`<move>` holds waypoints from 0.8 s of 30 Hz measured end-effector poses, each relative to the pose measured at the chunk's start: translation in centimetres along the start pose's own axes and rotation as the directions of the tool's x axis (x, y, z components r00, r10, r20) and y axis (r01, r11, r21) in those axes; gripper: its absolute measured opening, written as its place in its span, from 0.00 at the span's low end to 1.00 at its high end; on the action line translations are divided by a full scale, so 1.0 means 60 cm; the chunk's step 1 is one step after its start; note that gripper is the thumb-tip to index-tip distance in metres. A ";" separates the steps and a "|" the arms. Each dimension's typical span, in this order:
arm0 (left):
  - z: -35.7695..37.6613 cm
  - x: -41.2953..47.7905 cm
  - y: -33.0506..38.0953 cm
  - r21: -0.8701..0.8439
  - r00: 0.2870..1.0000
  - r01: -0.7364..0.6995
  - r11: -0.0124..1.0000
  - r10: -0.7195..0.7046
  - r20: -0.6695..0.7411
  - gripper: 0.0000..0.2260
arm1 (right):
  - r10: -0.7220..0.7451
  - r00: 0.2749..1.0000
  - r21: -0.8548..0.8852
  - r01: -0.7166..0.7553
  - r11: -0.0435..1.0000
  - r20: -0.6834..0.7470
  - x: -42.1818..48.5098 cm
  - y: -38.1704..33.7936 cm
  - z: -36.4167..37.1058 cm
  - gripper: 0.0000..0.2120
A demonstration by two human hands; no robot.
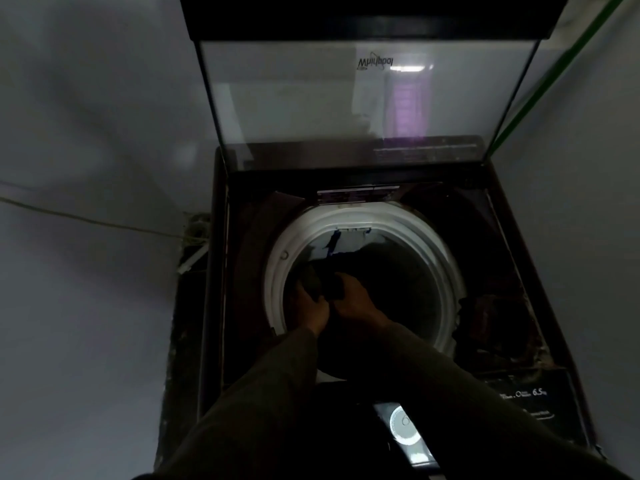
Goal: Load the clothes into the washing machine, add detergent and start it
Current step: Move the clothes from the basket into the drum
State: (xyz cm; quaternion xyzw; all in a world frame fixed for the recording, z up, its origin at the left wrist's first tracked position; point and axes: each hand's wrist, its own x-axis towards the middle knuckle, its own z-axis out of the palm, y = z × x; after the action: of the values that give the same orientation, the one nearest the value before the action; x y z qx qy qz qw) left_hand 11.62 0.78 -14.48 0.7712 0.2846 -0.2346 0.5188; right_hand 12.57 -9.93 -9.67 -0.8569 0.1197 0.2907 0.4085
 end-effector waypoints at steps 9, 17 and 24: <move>-0.004 -0.023 0.011 0.370 0.970 -0.243 0.897 0.234 0.070 0.30 | -0.082 0.997 -0.383 0.071 0.921 -0.012 -0.027 0.016 -0.006 0.28; -0.002 -0.061 0.045 0.697 0.798 -0.519 0.495 0.573 0.186 0.32 | -0.169 0.979 -0.645 0.058 0.762 -0.112 -0.062 0.035 -0.046 0.32; 0.008 -0.124 0.073 0.724 0.652 -0.615 0.313 0.718 0.243 0.32 | -0.189 0.953 -0.729 -0.045 0.683 -0.236 -0.123 0.071 -0.111 0.34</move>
State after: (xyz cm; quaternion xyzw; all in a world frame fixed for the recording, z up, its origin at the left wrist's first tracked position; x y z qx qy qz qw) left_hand 9.17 -2.46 -6.86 0.9710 -0.1536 -0.0460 0.1775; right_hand 7.45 -17.97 -4.66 -0.9853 0.0196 0.1678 0.0243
